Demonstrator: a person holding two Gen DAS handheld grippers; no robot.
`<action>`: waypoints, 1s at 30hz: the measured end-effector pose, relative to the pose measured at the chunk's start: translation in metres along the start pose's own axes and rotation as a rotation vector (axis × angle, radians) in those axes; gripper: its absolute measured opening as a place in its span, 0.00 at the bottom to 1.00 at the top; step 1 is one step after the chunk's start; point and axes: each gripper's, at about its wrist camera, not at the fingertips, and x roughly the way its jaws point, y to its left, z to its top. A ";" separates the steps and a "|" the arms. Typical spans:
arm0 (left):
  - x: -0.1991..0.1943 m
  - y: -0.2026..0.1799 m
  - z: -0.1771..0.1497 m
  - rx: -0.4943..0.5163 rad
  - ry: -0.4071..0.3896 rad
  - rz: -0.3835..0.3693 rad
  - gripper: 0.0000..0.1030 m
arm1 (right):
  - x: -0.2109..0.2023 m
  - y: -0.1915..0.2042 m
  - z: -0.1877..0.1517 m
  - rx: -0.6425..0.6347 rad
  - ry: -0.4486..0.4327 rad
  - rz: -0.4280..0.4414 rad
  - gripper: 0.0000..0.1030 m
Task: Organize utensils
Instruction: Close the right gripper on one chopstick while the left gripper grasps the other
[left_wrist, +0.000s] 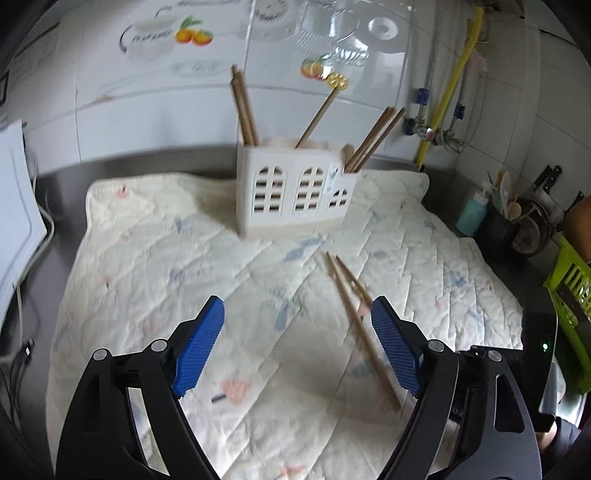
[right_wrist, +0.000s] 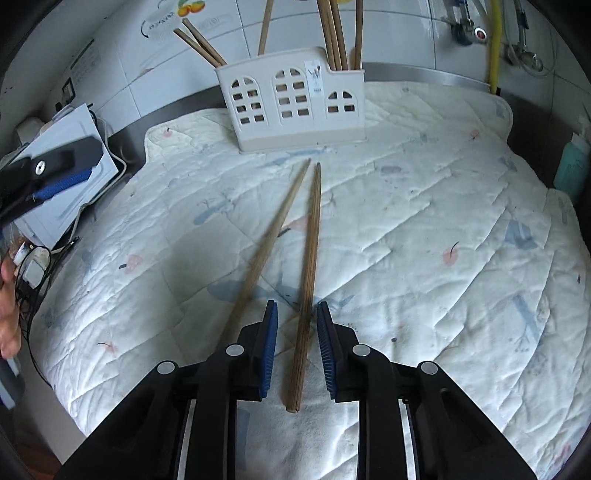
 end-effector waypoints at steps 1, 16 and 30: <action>0.001 0.002 -0.003 -0.010 0.005 0.003 0.79 | 0.002 0.001 0.000 -0.005 0.004 -0.007 0.21; 0.024 -0.004 -0.038 -0.005 0.091 0.042 0.83 | 0.003 0.007 -0.004 -0.072 -0.010 -0.095 0.07; 0.048 -0.046 -0.060 0.040 0.173 -0.042 0.79 | -0.039 -0.018 0.003 -0.009 -0.108 -0.074 0.06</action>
